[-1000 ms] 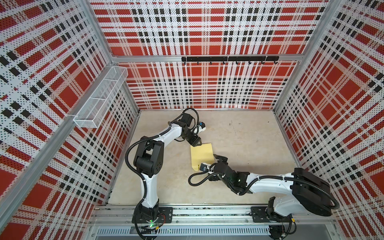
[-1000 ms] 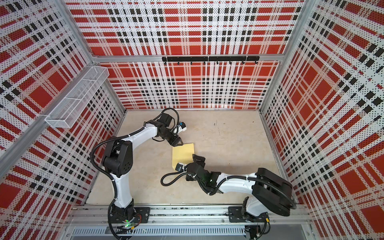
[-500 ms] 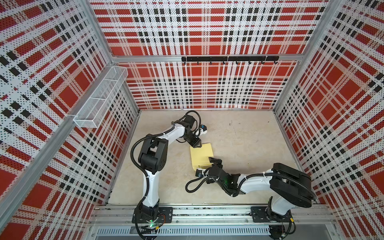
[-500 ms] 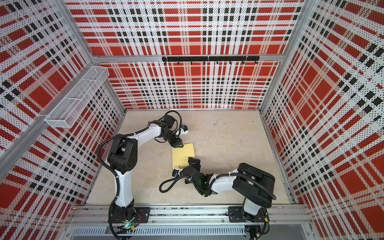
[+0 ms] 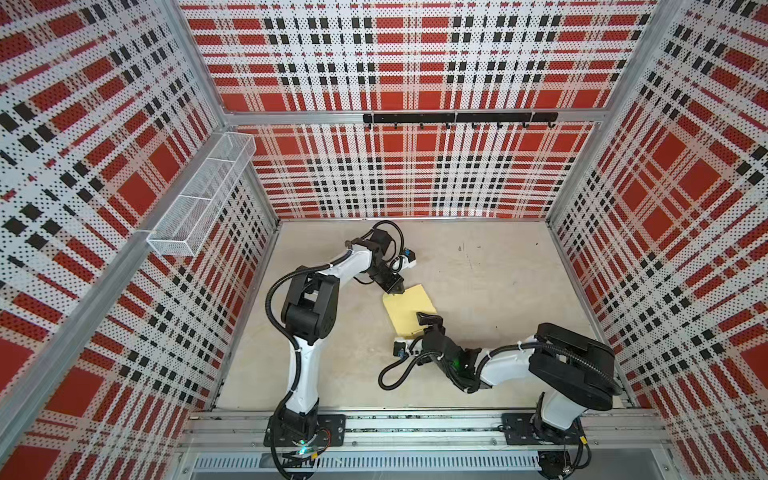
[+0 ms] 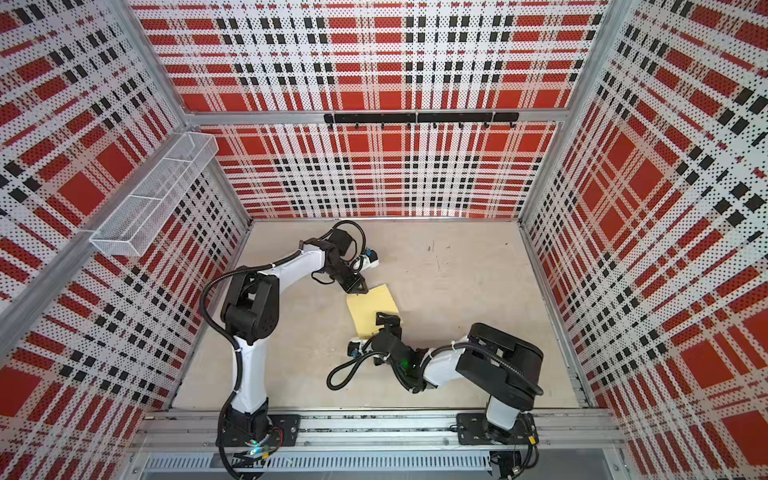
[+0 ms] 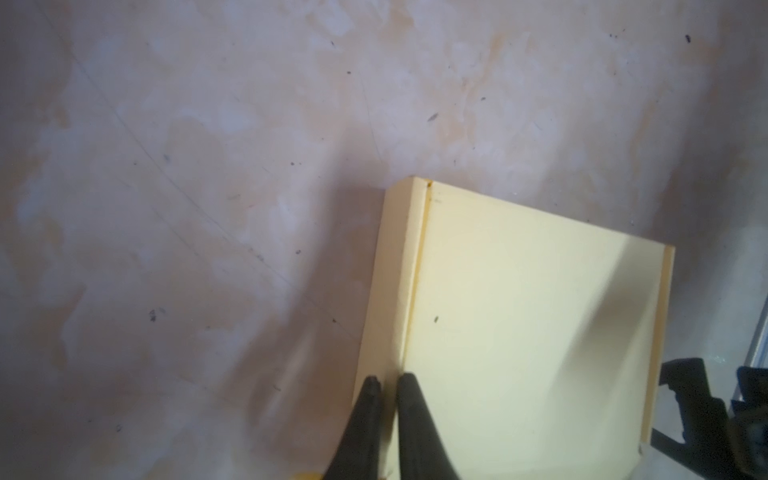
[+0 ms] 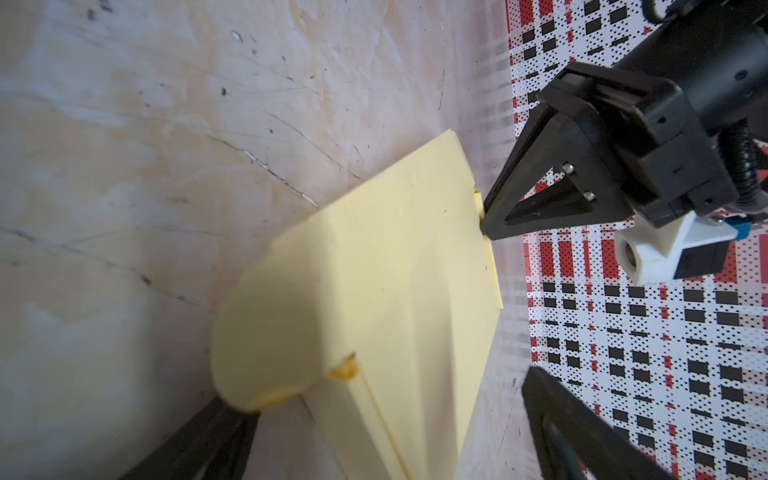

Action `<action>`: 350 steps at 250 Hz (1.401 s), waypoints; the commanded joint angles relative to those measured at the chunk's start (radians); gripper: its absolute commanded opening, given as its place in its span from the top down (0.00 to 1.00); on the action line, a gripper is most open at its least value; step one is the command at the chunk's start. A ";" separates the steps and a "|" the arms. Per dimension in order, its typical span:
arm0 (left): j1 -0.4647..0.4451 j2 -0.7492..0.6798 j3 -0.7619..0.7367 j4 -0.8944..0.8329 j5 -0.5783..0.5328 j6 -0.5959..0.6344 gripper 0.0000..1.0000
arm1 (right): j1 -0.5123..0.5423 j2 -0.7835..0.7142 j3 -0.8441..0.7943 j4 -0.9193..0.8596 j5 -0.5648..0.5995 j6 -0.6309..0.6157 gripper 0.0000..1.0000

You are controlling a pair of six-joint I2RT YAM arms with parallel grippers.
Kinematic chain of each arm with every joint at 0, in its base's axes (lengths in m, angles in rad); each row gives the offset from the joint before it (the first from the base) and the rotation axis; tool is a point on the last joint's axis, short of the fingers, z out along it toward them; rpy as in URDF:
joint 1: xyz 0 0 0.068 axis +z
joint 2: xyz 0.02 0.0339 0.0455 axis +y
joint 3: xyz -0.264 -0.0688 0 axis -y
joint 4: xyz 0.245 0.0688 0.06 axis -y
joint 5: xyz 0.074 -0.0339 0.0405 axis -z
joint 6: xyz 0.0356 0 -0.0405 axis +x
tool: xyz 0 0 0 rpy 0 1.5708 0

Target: Fold the paper box

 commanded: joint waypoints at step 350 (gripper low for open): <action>0.011 0.135 0.155 -0.158 0.030 0.041 0.87 | -0.298 0.026 -0.045 0.206 -0.320 -0.346 0.24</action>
